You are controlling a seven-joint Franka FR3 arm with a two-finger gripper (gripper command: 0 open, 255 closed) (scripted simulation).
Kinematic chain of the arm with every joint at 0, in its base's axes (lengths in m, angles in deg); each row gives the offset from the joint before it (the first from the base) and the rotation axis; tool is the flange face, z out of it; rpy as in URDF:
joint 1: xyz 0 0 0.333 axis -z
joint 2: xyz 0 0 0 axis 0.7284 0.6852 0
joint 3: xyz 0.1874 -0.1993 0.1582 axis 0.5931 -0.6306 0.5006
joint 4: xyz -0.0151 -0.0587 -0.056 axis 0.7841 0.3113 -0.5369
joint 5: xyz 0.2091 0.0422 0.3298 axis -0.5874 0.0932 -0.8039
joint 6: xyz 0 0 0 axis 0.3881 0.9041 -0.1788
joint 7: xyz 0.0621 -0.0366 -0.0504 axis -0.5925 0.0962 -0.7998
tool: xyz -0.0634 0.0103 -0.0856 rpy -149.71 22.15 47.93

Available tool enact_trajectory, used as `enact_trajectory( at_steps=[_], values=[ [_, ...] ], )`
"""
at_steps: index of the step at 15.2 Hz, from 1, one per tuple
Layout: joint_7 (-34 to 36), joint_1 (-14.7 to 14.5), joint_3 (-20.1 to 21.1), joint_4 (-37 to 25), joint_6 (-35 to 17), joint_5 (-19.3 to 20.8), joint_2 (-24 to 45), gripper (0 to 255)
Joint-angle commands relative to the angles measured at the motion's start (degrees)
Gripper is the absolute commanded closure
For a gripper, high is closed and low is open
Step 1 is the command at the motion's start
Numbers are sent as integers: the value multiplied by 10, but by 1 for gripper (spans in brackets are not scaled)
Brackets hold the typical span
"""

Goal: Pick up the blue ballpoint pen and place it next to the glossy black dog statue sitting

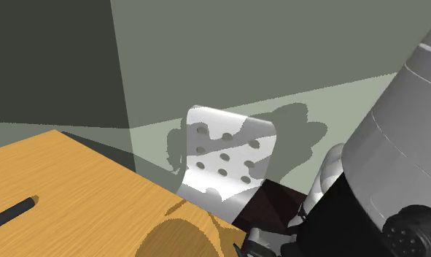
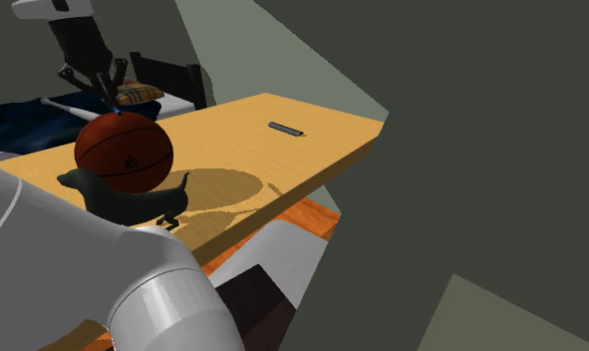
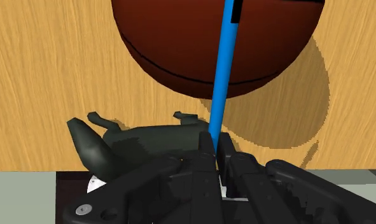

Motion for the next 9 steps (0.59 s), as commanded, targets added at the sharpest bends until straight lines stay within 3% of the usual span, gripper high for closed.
enact_trajectory(
  at_steps=[1, 9],
  values=[
    [24, -8, 13, -8, 8, -12, -9, 255],
    [124, 14, 109, -87, 45, -54, -25, 255]
  ],
)
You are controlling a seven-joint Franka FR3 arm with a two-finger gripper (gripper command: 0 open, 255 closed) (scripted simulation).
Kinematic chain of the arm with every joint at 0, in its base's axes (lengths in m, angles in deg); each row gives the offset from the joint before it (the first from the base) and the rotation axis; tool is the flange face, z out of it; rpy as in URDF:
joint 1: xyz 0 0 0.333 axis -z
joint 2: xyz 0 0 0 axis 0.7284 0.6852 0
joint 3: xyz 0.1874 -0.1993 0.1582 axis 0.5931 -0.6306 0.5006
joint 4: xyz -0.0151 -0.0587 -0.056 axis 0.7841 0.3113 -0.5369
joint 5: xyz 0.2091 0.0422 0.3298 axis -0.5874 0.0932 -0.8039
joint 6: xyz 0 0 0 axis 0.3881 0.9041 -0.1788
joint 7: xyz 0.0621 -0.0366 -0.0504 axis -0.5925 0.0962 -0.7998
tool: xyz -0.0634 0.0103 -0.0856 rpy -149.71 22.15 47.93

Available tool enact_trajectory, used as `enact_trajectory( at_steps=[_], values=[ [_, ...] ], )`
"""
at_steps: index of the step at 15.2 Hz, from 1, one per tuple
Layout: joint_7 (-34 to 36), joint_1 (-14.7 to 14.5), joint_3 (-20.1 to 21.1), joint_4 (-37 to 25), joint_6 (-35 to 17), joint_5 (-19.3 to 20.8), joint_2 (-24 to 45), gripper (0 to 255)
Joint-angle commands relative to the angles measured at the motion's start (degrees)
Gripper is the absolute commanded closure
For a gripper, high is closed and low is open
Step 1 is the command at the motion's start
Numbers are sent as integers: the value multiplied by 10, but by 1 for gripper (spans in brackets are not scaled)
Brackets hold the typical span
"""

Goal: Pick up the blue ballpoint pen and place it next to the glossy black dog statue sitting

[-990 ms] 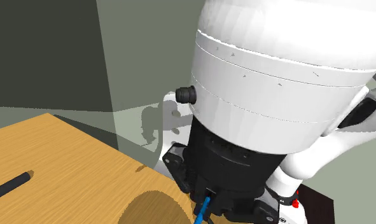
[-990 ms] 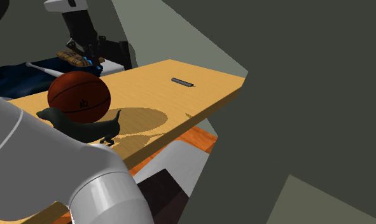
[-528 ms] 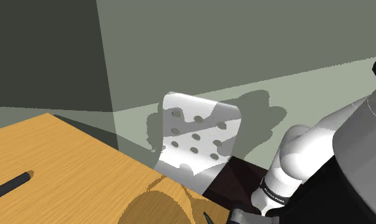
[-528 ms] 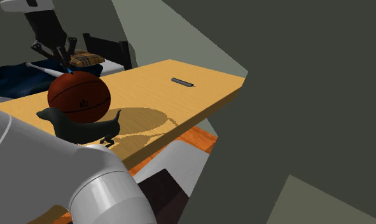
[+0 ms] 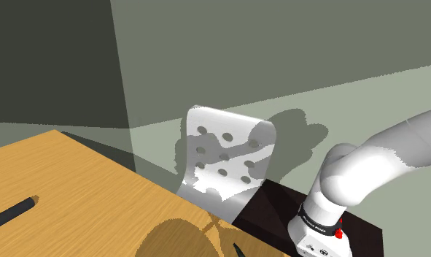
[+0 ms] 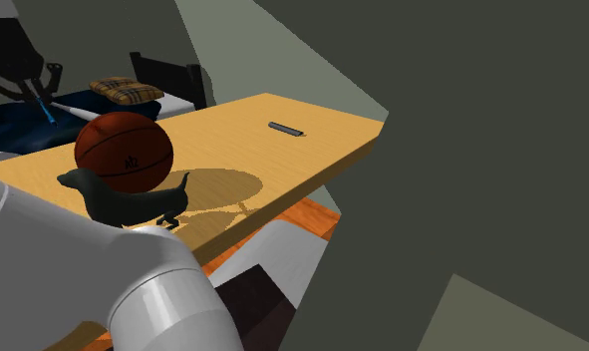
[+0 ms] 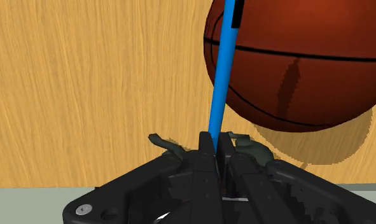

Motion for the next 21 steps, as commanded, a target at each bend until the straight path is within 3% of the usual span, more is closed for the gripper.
enact_trajectory(
  at_steps=[1, 5, 8, 21],
  values=[
    [26, 15, 31, -28, 11, -11, -4, 255],
    [76, 55, 94, -91, 36, -37, -18, 255],
    [117, 101, 150, -159, 61, -65, -37, 255],
    [98, 35, 130, -27, -35, -80, -62, 255]
  ],
)
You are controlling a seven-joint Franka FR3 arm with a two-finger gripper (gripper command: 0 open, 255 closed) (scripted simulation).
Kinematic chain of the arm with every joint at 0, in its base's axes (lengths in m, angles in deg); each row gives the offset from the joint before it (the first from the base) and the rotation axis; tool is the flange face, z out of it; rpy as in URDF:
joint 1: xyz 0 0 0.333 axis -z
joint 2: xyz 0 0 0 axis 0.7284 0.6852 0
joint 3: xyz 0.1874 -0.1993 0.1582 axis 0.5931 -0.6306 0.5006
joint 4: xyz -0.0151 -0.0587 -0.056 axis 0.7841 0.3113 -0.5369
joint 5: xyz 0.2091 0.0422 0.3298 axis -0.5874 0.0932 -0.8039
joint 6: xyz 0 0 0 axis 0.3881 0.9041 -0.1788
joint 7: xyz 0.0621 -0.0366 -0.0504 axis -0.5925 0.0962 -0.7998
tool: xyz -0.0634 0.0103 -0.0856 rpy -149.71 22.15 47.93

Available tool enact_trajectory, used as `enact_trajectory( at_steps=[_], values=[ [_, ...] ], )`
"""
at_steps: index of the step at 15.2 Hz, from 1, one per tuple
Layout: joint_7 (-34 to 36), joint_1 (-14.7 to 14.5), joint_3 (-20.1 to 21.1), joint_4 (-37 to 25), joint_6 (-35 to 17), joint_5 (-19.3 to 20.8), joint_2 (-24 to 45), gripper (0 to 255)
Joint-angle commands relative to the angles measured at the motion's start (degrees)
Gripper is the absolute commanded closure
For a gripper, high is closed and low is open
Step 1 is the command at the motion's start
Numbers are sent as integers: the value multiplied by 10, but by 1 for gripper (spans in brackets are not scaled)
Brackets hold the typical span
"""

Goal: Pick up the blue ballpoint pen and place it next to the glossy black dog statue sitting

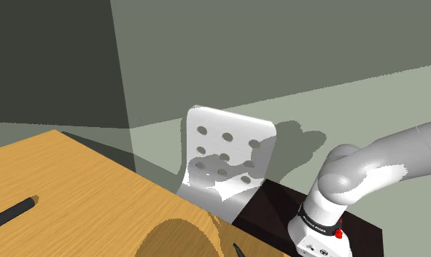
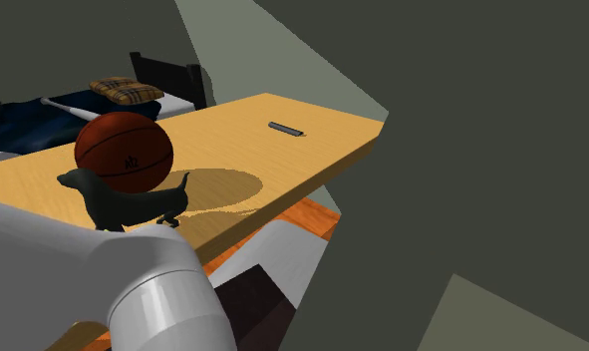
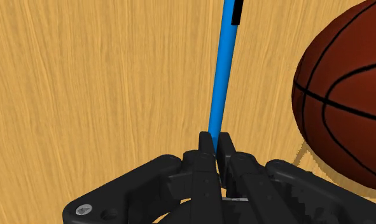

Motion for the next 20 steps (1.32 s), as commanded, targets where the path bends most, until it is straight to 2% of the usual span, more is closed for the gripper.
enact_trajectory(
  at_steps=[1, 10, 20],
  values=[
    [-2, -10, -2, 21, -15, -4, -4, 255],
    [-14, -29, 8, 88, -74, -23, -23, 255],
    [-26, -33, 34, 147, -134, -49, -45, 255]
  ],
)
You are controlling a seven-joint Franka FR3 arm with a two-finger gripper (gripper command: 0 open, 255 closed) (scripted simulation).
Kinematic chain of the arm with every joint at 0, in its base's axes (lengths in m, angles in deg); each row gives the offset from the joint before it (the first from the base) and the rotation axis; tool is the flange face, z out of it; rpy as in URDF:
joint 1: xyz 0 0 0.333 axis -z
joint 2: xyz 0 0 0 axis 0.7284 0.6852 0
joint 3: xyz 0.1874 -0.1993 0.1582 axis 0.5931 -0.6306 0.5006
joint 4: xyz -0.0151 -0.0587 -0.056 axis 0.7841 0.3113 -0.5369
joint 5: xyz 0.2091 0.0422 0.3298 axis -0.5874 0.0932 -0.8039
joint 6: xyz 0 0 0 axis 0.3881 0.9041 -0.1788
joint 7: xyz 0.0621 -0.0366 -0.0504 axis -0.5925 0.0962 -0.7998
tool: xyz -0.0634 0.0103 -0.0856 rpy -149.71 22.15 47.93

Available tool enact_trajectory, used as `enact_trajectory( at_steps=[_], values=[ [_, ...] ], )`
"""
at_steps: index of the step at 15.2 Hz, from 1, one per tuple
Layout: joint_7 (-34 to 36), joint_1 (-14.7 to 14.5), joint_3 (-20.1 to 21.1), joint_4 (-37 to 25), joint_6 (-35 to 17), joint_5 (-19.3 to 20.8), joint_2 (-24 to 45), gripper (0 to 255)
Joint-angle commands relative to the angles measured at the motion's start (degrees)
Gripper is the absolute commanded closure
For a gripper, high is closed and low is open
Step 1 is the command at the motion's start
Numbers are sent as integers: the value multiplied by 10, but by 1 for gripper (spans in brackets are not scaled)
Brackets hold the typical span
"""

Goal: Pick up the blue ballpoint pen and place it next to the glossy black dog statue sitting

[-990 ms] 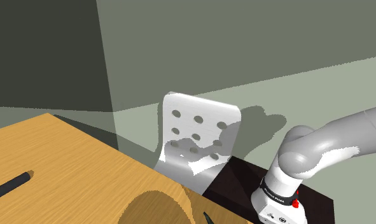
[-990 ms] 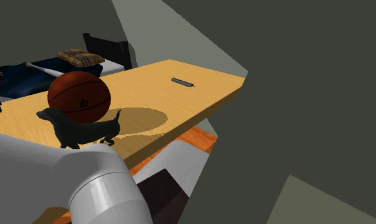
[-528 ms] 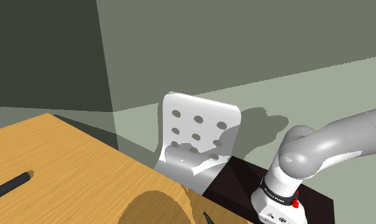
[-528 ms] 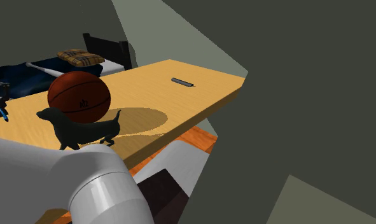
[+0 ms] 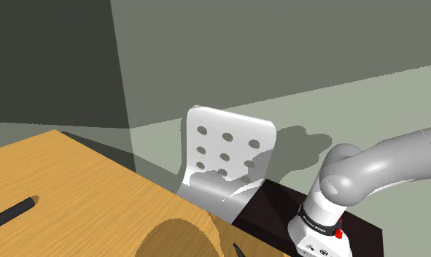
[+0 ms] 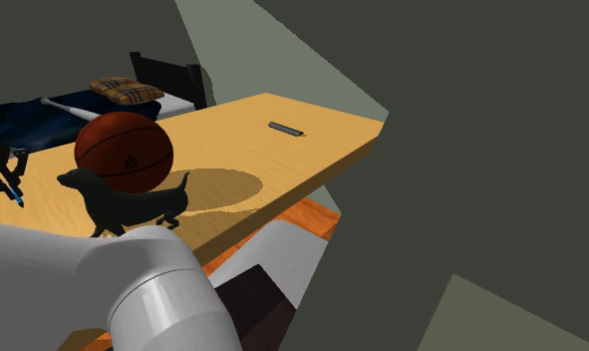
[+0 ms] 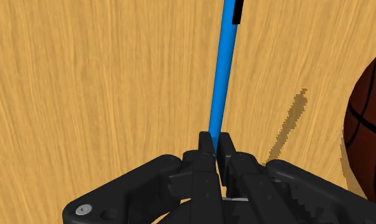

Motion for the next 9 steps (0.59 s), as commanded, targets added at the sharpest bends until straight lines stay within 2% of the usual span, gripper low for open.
enact_trajectory(
  at_steps=[1, 9],
  values=[
    [-2, 0, 6, 10, -11, -5, -4, 255],
    [-13, 7, 36, 45, -56, -31, -22, 255]
  ],
)
